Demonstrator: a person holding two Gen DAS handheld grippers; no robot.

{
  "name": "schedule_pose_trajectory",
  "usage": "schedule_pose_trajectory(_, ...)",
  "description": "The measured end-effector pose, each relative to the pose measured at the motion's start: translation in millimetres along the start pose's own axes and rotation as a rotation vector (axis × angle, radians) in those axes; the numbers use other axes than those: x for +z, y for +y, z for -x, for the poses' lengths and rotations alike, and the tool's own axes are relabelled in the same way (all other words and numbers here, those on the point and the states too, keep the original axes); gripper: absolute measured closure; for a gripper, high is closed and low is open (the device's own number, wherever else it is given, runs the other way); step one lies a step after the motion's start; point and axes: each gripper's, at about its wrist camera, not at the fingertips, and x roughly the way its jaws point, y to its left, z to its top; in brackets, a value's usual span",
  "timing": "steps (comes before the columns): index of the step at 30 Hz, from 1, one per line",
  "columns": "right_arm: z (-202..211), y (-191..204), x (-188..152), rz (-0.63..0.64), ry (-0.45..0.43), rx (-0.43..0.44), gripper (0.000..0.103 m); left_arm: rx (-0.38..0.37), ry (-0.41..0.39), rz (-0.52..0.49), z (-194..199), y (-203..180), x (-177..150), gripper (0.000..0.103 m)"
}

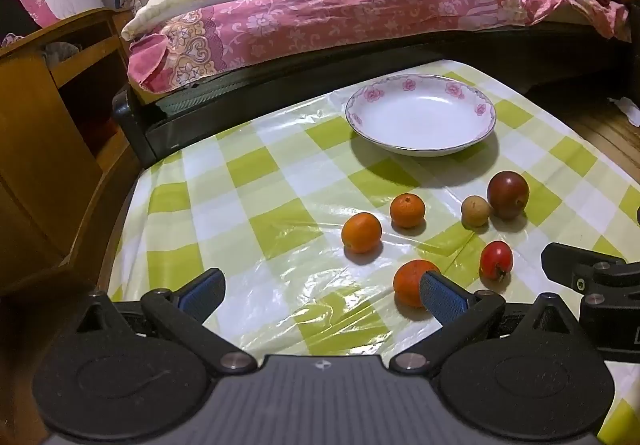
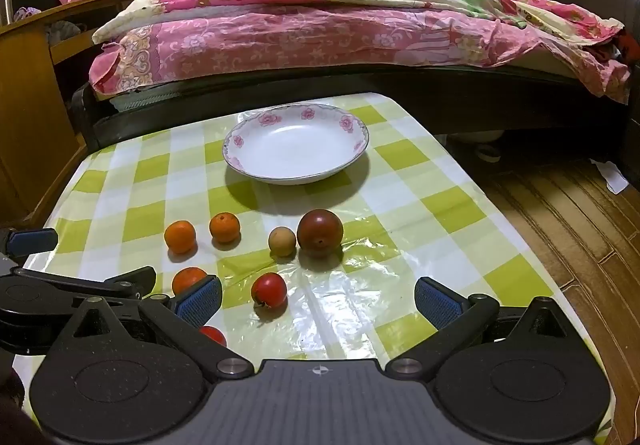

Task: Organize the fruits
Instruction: 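Move both tools toward the loose fruits on the tablecloth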

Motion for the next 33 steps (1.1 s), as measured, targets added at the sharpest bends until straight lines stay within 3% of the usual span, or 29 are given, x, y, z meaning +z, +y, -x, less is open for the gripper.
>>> schedule_pose_trajectory(33,-0.5,8.1,-7.7,0.017,0.034,0.013,0.005,0.009,0.044,-0.026,-1.4,2.6,-9.6,0.000)
